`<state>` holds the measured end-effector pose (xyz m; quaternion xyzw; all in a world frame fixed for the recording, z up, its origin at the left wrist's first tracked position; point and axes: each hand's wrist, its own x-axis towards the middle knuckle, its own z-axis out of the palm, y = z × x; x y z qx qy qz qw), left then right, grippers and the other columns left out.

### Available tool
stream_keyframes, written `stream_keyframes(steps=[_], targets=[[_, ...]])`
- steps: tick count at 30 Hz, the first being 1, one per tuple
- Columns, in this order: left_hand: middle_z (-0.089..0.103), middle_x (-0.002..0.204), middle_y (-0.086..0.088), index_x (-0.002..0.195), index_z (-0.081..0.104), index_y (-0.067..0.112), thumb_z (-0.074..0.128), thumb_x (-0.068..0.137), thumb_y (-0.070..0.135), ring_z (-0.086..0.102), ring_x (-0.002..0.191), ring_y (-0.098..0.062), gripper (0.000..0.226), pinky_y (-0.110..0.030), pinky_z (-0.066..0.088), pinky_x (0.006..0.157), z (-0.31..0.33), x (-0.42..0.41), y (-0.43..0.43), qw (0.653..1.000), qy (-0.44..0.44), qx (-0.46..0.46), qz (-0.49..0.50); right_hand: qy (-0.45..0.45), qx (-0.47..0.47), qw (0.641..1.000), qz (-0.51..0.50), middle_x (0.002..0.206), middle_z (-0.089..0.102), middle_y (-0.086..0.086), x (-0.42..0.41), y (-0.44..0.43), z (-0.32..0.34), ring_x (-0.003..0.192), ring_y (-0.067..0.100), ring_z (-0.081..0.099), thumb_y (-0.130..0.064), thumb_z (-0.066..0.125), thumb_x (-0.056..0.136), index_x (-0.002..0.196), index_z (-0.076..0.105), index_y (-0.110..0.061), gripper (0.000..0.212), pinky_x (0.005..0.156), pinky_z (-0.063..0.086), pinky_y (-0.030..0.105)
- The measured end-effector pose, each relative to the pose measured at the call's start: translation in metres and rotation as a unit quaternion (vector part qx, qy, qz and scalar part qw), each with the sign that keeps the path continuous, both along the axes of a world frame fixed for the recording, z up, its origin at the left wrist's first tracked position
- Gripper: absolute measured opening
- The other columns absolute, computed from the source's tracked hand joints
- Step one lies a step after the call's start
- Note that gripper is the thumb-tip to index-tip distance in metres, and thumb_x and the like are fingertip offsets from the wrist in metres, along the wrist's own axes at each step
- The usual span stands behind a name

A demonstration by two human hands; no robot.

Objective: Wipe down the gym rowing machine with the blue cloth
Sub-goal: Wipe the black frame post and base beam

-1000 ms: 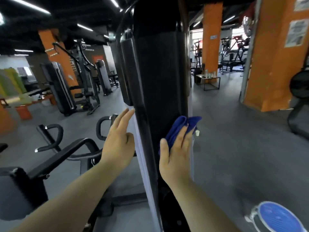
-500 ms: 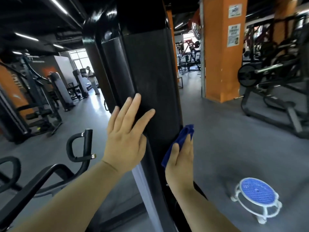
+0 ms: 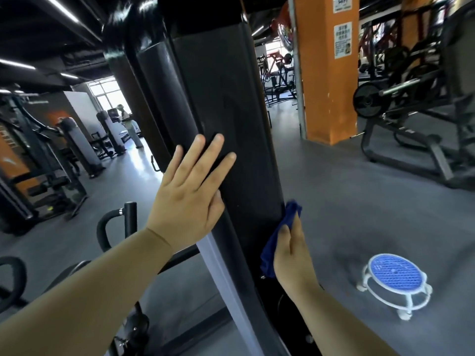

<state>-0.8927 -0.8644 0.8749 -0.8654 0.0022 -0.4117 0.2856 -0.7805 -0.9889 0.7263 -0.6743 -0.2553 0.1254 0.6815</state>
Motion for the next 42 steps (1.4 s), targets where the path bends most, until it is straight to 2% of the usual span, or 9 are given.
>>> stream_keyframes(steps=[4,11,16,19,23,26,34,37,42], targets=[[0.021,0.156,-0.008,0.148,0.030,0.013,0.038,0.090,0.013,0.001,0.151,-0.024,0.059,-0.045,0.001,0.123,-0.014,0.005,-0.002,1.000,-0.001,-0.005,-0.001,0.208,0.003,0.978,0.024,0.157,0.032,-0.006,0.000,-0.006,0.032,0.139,0.022,0.037,-0.039,0.025,0.106,0.153,0.027,-0.040,0.047,0.098,0.038,0.035],[0.022,0.157,-0.007,0.150,0.028,0.014,0.040,0.092,0.014,-0.004,0.152,-0.019,0.060,-0.046,0.005,0.123,-0.045,0.000,0.002,0.999,0.034,0.014,0.006,-0.050,-0.037,0.995,0.073,0.151,0.040,-0.011,0.013,-0.025,0.056,0.126,0.014,0.050,-0.021,0.032,0.103,0.153,0.020,-0.045,0.056,0.101,0.041,0.030],[0.020,0.157,-0.008,0.150,0.026,0.014,0.038,0.093,0.015,-0.006,0.151,-0.019,0.059,-0.045,0.002,0.123,-0.059,-0.003,-0.003,0.999,0.045,-0.012,0.011,-0.053,-0.269,0.960,0.057,0.132,0.053,0.033,0.004,-0.036,0.029,0.109,0.040,0.061,-0.014,0.064,0.091,0.144,0.027,0.018,0.071,0.089,0.049,0.036],[0.020,0.158,-0.008,0.151,0.022,0.016,0.038,0.093,0.016,-0.004,0.152,-0.020,0.061,-0.045,0.003,0.124,-0.071,-0.009,-0.002,0.998,0.060,-0.022,0.012,-0.032,-0.228,0.973,0.026,0.119,0.062,0.016,0.014,-0.031,0.044,0.100,0.032,0.063,-0.006,0.037,0.100,0.154,0.024,-0.016,0.057,0.080,0.050,0.031],[0.020,0.159,-0.008,0.152,0.021,0.015,0.039,0.091,0.017,0.003,0.152,-0.021,0.064,-0.044,0.007,0.124,-0.090,-0.023,0.000,0.996,0.069,-0.058,0.015,-0.124,-0.050,0.991,0.003,0.123,0.057,-0.021,-0.005,-0.037,0.049,0.098,-0.013,0.055,-0.015,0.059,0.096,0.149,0.025,-0.050,0.072,0.078,0.039,-0.003],[0.011,0.163,-0.005,0.154,0.017,0.012,0.041,0.091,0.021,0.010,0.151,-0.021,0.068,-0.041,0.012,0.123,-0.099,-0.037,0.003,0.990,0.078,-0.116,0.035,-0.244,-0.024,0.969,-0.038,0.145,0.039,-0.016,-0.013,-0.038,0.016,0.128,-0.010,0.035,-0.009,0.072,0.087,0.137,0.052,-0.039,0.061,0.098,0.023,-0.005],[0.000,0.165,0.004,0.157,0.016,0.018,0.038,0.089,0.030,0.029,0.138,-0.019,0.072,-0.026,0.021,0.116,-0.105,-0.063,0.009,0.953,0.050,-0.284,0.088,-0.453,0.159,0.870,-0.112,0.125,0.053,-0.002,-0.009,-0.009,0.089,0.115,0.023,0.057,-0.008,0.075,0.083,0.125,0.061,-0.019,0.046,0.101,0.046,0.023],[-0.006,0.164,0.014,0.157,0.009,0.025,0.034,0.090,0.032,0.036,0.134,-0.017,0.072,-0.033,0.031,0.108,-0.108,-0.062,0.007,0.939,0.050,-0.335,0.060,-0.550,0.112,0.814,-0.148,0.112,0.064,0.007,-0.001,-0.003,0.077,0.098,0.025,0.057,-0.006,0.072,0.083,0.107,0.075,-0.009,0.024,0.098,0.038,0.016],[-0.025,0.155,0.028,0.152,-0.004,0.038,0.042,0.099,0.026,0.017,0.142,-0.002,0.071,-0.023,0.023,0.109,-0.116,-0.054,-0.004,0.913,0.045,-0.402,0.042,-0.551,-0.053,0.831,-0.050,0.114,0.052,-0.008,0.011,-0.029,-0.020,0.097,0.017,0.054,-0.019,0.056,0.083,0.096,0.078,-0.013,0.027,0.088,0.037,0.010]])
